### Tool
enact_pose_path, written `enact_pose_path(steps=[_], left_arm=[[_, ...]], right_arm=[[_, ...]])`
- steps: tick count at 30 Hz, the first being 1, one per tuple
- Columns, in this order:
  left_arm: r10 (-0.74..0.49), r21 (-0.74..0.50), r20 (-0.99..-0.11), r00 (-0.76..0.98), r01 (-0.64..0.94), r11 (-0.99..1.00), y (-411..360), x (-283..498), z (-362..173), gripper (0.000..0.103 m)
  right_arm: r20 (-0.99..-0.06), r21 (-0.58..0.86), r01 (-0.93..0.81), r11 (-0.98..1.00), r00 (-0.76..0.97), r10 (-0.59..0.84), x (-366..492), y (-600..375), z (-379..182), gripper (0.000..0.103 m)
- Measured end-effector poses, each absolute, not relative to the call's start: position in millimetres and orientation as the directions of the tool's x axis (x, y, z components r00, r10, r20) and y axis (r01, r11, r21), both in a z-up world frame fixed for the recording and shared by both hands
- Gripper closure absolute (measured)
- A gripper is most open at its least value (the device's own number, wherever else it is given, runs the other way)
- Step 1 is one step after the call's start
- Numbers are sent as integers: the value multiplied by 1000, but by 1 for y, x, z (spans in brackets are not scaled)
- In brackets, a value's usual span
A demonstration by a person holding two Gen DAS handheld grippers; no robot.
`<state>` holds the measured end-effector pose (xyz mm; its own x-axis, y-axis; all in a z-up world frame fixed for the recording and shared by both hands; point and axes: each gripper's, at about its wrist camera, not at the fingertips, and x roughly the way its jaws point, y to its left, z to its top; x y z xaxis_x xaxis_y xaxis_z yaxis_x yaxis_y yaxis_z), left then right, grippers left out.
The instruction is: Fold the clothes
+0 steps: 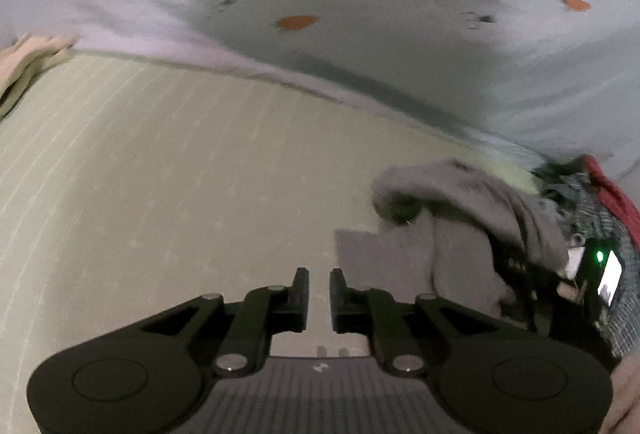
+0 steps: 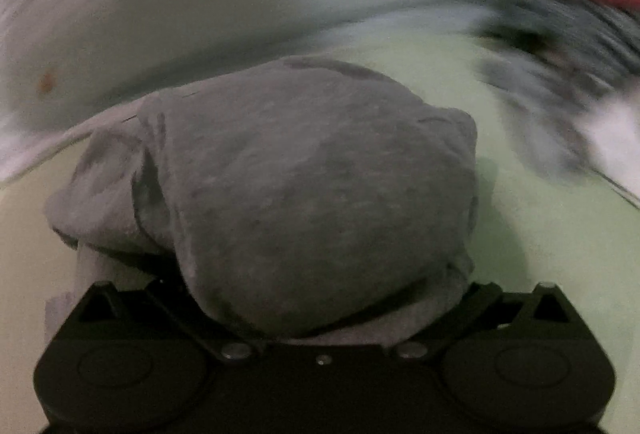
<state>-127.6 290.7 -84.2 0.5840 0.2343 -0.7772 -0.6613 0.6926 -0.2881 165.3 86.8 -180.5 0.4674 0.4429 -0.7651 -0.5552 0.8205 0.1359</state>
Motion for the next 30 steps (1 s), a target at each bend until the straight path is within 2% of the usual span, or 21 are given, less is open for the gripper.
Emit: enact_pose_path(steps=[6,9,11,14,19,22,26,28,30], left_arm=[[286,-263,-796,534,-730,630,323,-171,-92,86],[308,-248,-814,492,-775,581,340,-193,-97,85],[320,-238,-824,467,-799,552,349,-207,-101,80],[323,-235,-833,448,-817,527,359,-225,-106,77],[311,-240,-843,439,-825,512,369,-246,-117,74],[299,-229,-849,435,-815,532,367,-248,-122,69],[282,-233,-849,448,-795,561,362,-250,-124,68],[281,-224,-850,445,-789,572,358,-253,-123,68],[287,-213,-850,443,-785,581,355,-256,-121,68]], right_arm=[[-755,131,-883,451,207,623,100,225,-179,0],[-746,127,-949,288,100,658,54,276,-174,3],[-735,123,-945,302,118,668,24,288,-164,5],[-706,117,-887,447,243,666,-5,273,-152,5],[-702,117,-720,684,427,570,-34,193,-150,3],[-727,134,-644,753,453,517,-56,161,-164,3],[-759,131,-644,754,424,494,-78,154,-178,3],[-772,137,-640,756,409,487,-81,158,-182,6],[-766,130,-644,754,417,489,-81,167,-182,14]])
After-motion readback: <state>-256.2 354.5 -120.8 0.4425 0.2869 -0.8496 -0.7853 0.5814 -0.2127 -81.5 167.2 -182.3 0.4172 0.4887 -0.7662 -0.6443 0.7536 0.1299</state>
